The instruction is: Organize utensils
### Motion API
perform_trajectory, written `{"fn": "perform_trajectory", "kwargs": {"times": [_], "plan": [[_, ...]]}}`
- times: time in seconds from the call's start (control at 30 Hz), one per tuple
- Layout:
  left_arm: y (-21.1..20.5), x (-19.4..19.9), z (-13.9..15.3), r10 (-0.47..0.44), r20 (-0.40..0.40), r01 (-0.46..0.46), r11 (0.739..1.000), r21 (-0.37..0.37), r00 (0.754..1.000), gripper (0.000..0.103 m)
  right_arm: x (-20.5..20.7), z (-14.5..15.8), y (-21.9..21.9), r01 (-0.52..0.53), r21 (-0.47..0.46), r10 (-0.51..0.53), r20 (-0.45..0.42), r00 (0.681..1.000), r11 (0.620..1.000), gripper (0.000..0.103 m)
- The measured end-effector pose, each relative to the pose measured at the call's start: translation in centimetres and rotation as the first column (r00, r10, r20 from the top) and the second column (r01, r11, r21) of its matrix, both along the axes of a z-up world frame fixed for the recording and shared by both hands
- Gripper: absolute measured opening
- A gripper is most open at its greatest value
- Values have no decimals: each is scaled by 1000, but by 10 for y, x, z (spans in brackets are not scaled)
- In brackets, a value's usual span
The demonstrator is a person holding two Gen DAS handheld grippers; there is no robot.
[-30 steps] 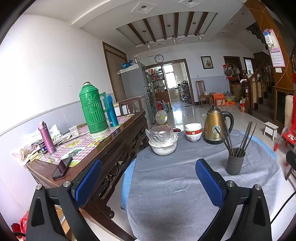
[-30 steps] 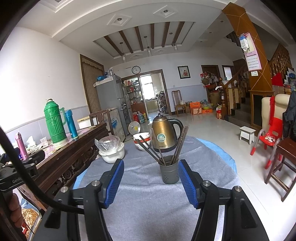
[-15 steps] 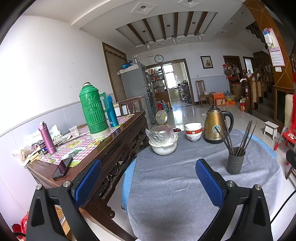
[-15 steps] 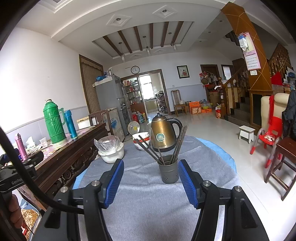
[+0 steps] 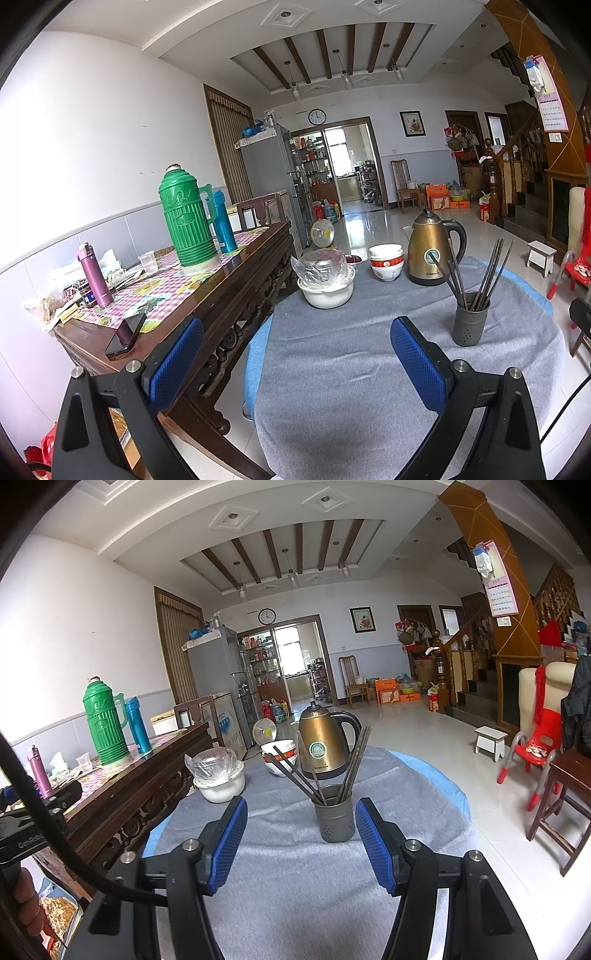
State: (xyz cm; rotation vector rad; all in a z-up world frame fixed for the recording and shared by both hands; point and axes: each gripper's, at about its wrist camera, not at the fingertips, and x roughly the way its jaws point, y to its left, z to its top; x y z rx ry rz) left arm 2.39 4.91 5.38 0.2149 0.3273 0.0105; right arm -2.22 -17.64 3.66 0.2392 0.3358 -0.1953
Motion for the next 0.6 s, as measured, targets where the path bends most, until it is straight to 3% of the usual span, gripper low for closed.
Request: {"fn": "perform_trajectory", "kwargs": {"times": [0.6], "plan": [[2,-2,1,3,4,-3,1000,2,1000,101,0,0,-1,4,1,-4,3,1000,1000,65]]}}
